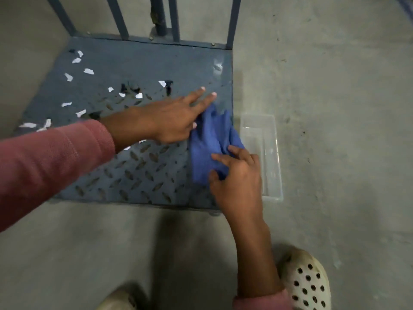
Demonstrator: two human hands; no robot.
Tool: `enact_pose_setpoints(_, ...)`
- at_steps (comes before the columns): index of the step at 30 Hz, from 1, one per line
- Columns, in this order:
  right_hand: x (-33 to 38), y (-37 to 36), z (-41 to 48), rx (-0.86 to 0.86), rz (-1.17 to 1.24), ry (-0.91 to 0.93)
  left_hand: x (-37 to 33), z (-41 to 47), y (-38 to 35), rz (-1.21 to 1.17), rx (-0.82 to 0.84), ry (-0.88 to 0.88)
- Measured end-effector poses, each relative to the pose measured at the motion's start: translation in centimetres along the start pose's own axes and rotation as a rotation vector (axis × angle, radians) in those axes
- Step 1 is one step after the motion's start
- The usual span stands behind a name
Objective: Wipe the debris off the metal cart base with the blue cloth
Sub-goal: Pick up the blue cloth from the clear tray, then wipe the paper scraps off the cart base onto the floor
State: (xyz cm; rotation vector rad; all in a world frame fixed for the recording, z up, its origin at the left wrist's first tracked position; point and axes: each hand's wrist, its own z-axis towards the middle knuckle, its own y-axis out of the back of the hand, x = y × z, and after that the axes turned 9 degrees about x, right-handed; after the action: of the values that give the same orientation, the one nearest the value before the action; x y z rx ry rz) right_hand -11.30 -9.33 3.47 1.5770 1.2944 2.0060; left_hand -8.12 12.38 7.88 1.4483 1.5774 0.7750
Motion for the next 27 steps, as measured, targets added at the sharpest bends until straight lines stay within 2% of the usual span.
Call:
enact_pose_setpoints(2,0.2,0.0,-0.9,-0.128,0.020,-0.022,-0.5,-1.5,-2.6,0.028,-0.071,0.183)
enact_pose_setpoints(4,1.2,0.7,-0.5,-0.279,0.067,-0.010,-1.3,-3.0,-4.9,-0.015,-0.235,0.306)
enact_pose_setpoints(6,2.1,1.1,0.7,-0.311,0.087,0.043,-1.7,-4.1,-7.0,-0.036,-0.329,0.367)
enact_pose_setpoints(12,1.6,-1.3,5.8,0.041,0.058,0.250,-1.5,-5.1,-11.6,0.035,-0.437,0.374)
enact_pose_setpoints(14,0.3,-2.6,7.0,0.061,-0.031,0.263,-1.2,-5.0,-12.7,0.035,-0.427,0.360)
enact_pose_setpoints(18,-2.0,-4.7,5.9,0.028,-0.260,0.132,-0.9,-5.0,-13.7,0.052,-0.417,0.352)
enact_pose_setpoints(21,-2.2,-4.7,5.5,0.076,-0.278,0.084,-1.1,-5.0,-13.3,0.044,-0.391,0.342)
enact_pose_setpoints(27,-1.5,-3.9,5.0,0.140,-0.348,0.088,-3.2,-5.9,-12.6,0.013,-0.311,0.438)
